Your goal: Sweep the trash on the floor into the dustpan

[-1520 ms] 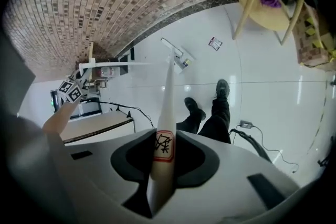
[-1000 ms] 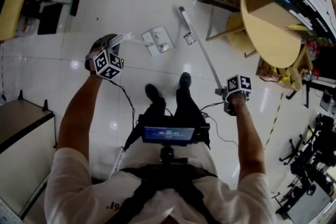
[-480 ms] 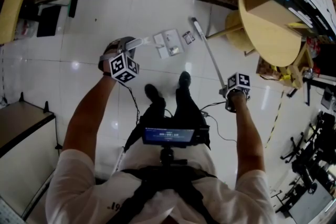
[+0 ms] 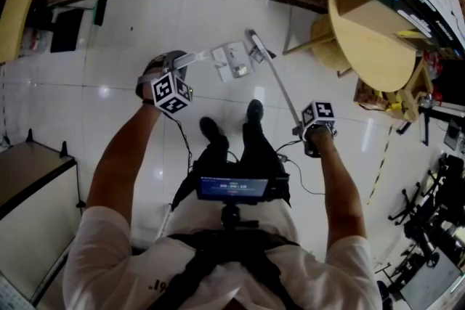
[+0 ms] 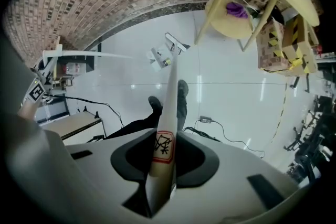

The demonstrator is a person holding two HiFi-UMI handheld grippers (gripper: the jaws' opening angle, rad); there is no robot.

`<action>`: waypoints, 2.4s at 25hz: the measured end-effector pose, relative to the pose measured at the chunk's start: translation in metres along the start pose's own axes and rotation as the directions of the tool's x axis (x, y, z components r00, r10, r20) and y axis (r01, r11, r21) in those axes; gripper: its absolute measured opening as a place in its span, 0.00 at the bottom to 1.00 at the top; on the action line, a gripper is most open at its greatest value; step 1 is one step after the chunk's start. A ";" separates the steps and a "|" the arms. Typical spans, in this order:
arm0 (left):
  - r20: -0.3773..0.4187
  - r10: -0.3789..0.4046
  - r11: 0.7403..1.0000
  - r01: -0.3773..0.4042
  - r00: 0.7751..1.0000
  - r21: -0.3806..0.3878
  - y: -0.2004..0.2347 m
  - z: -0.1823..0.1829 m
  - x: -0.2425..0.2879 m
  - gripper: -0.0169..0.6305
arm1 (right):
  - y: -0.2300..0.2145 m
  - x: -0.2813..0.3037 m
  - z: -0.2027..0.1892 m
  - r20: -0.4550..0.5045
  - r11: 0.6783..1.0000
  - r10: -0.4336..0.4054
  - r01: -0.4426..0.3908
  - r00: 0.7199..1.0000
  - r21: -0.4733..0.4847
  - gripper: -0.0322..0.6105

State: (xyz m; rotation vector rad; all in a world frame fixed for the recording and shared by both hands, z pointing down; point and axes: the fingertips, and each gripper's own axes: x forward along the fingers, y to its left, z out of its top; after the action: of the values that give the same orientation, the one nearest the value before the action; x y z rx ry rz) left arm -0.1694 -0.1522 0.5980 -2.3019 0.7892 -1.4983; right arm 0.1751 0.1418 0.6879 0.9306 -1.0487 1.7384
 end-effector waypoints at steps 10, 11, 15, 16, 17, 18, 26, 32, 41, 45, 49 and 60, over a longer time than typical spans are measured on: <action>-0.003 0.003 1.000 -0.003 1.000 -0.005 0.002 -0.003 0.000 0.03 | 0.060 -0.008 -0.039 -0.047 0.958 0.286 -0.286 0.957 0.002 0.17; -0.005 0.003 1.000 -0.003 1.000 -0.007 0.003 -0.004 0.000 0.03 | 0.063 -0.008 -0.040 -0.046 0.954 0.300 -0.300 0.953 0.002 0.17; -0.021 0.008 1.000 -0.008 1.000 -0.025 0.009 -0.014 0.000 0.03 | 0.073 -0.014 -0.046 -0.037 0.954 0.301 -0.301 0.953 -0.003 0.16; -0.024 0.008 1.000 -0.008 1.000 -0.028 0.010 -0.016 -0.001 0.03 | 0.073 -0.014 -0.046 -0.035 0.955 0.297 -0.297 0.954 -0.006 0.17; -0.025 0.006 1.000 -0.007 1.000 -0.028 0.010 -0.018 -0.002 0.03 | 0.071 -0.013 -0.047 -0.033 0.956 0.292 -0.293 0.956 -0.012 0.17; -0.026 0.004 1.000 -0.004 1.000 -0.028 0.009 -0.019 -0.003 0.03 | 0.069 -0.013 -0.049 -0.031 0.958 0.285 -0.286 0.958 -0.019 0.17; -0.046 -0.018 0.998 0.015 0.999 -0.061 0.004 -0.029 -0.003 0.03 | 0.062 -0.023 -0.051 -0.005 0.969 0.239 -0.238 0.971 -0.071 0.17; -0.038 -0.032 0.997 0.029 0.999 -0.075 0.007 -0.030 -0.005 0.06 | 0.064 -0.030 -0.046 0.011 0.972 0.224 -0.222 0.975 -0.082 0.17; -0.004 -0.054 0.996 0.053 0.999 -0.075 0.006 -0.025 -0.006 0.21 | 0.062 -0.031 -0.047 0.032 0.971 0.232 -0.230 0.972 -0.065 0.17; -0.009 -0.052 0.997 0.051 0.999 -0.064 0.006 -0.027 -0.007 0.21 | 0.063 -0.037 -0.048 0.040 0.975 0.217 -0.215 0.975 -0.060 0.17; -0.008 -0.049 0.998 0.049 0.999 -0.050 0.005 -0.028 -0.010 0.32 | 0.059 -0.032 -0.047 0.044 0.973 0.227 -0.224 0.973 -0.060 0.17; 0.069 0.008 1.000 -0.009 0.998 0.025 0.017 -0.036 -0.057 0.41 | 0.064 -0.036 -0.046 0.061 0.963 0.270 -0.271 0.961 0.006 0.17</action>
State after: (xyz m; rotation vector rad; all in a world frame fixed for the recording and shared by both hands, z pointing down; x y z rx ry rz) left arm -0.2245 -0.1301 0.5615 -2.3155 0.7559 -1.4087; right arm 0.1209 0.1568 0.6219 0.8844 -1.2512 1.9533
